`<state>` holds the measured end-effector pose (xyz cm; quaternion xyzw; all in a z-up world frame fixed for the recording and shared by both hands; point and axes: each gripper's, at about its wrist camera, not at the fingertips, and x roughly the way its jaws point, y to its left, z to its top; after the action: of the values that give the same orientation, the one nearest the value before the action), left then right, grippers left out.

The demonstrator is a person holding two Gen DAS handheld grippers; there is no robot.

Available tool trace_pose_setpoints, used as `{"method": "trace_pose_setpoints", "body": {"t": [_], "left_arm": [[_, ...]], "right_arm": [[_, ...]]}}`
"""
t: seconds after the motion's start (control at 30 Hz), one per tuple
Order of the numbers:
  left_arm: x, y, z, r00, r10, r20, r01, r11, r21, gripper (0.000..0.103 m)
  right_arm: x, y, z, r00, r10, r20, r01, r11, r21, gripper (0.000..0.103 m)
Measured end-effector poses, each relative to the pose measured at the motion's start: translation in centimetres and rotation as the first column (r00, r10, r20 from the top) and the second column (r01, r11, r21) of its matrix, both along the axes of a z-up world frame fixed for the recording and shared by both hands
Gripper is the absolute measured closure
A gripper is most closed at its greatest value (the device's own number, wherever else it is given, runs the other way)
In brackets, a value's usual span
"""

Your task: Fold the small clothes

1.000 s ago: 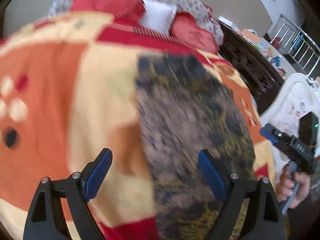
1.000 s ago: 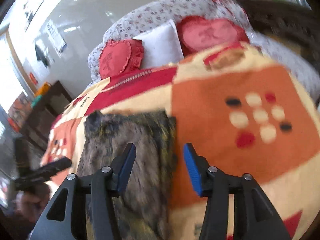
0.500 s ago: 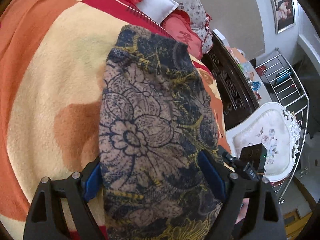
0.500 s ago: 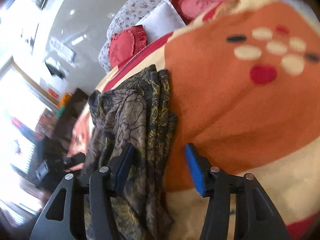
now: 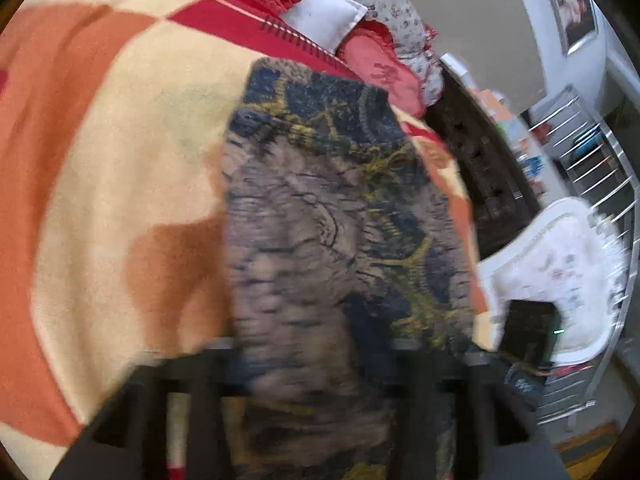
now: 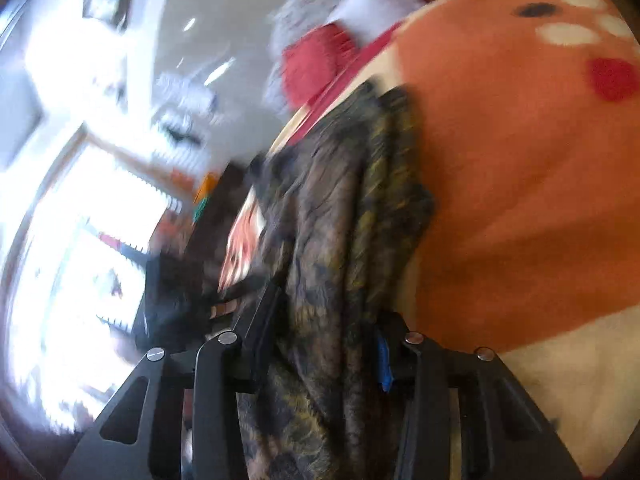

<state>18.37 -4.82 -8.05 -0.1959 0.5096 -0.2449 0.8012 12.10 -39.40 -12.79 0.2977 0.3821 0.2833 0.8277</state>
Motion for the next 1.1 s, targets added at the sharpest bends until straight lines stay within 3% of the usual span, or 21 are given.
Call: {"method": "trace_pose_setpoints", "body": {"t": [0.07, 0.2, 0.43, 0.53, 0.63, 0.7, 0.77, 0.83, 0.93, 1.0, 1.07, 1.1], "left_arm": [[-0.5, 0.1, 0.9, 1.000, 0.004, 0.024, -0.004, 1.000, 0.000, 0.086], [-2.4, 1.3, 4.1, 0.994, 0.001, 0.110, -0.003, 1.000, 0.016, 0.088], [-3.7, 10.7, 8.3, 0.974, 0.086, 0.209, -0.102, 0.993, 0.065, 0.086], [-2.5, 14.0, 6.2, 0.984, 0.121, 0.134, -0.137, 0.984, 0.115, 0.073], [-1.9, 16.3, 3.7, 0.980, 0.187, 0.060, -0.195, 0.964, 0.178, 0.069], [-3.1, 17.2, 4.3, 0.973, 0.208, 0.101, -0.221, 0.965, 0.141, 0.059], [-4.4, 16.9, 5.9, 0.960, 0.216, 0.179, -0.243, 0.959, 0.148, 0.056], [-5.4, 15.8, 7.7, 0.947, 0.204, 0.250, -0.242, 0.961, 0.131, 0.053], [-6.2, 12.6, 9.7, 0.920, 0.162, 0.356, -0.229, 0.961, 0.156, 0.042], [-6.0, 10.3, 9.9, 0.899, 0.156, 0.410, -0.254, 0.946, 0.199, 0.038], [-5.4, 9.3, 9.3, 0.891, 0.182, 0.416, -0.293, 0.930, 0.220, 0.035], [-5.1, 9.4, 8.7, 0.888, 0.202, 0.413, -0.315, 0.921, 0.227, 0.035]], "right_arm": [[-0.3, 0.2, 0.4, 1.000, -0.027, -0.003, 0.027, 1.000, -0.016, 0.059], [-1.3, 3.4, 4.5, 0.999, -0.019, 0.031, 0.023, 0.990, -0.138, 0.062], [-1.1, 11.4, 9.2, 0.991, 0.095, 0.094, -0.079, 0.984, -0.157, 0.062], [0.2, 15.1, 8.0, 0.992, 0.106, 0.069, -0.093, 0.982, -0.166, 0.059], [1.8, 16.9, 4.1, 0.992, 0.049, -0.118, -0.069, 0.982, -0.176, 0.054], [1.5, 16.2, 3.0, 0.981, 0.002, -0.192, -0.027, 0.991, -0.130, 0.054], [0.5, 15.1, 3.8, 0.985, -0.024, -0.172, 0.007, 0.995, -0.097, 0.054], [-0.8, 14.2, 6.2, 0.990, -0.081, -0.113, 0.065, 0.989, -0.136, 0.054], [-2.8, 16.4, 10.5, 0.991, -0.133, 0.019, 0.132, 0.933, -0.335, 0.054], [-3.2, 19.7, 12.3, 0.984, -0.129, 0.126, 0.176, 0.838, -0.517, 0.054], [-3.3, 21.8, 12.8, 0.972, -0.107, 0.209, 0.211, 0.792, -0.573, 0.056], [-3.2, 22.8, 12.3, 0.973, -0.088, 0.214, 0.200, 0.781, -0.592, 0.063]]}}
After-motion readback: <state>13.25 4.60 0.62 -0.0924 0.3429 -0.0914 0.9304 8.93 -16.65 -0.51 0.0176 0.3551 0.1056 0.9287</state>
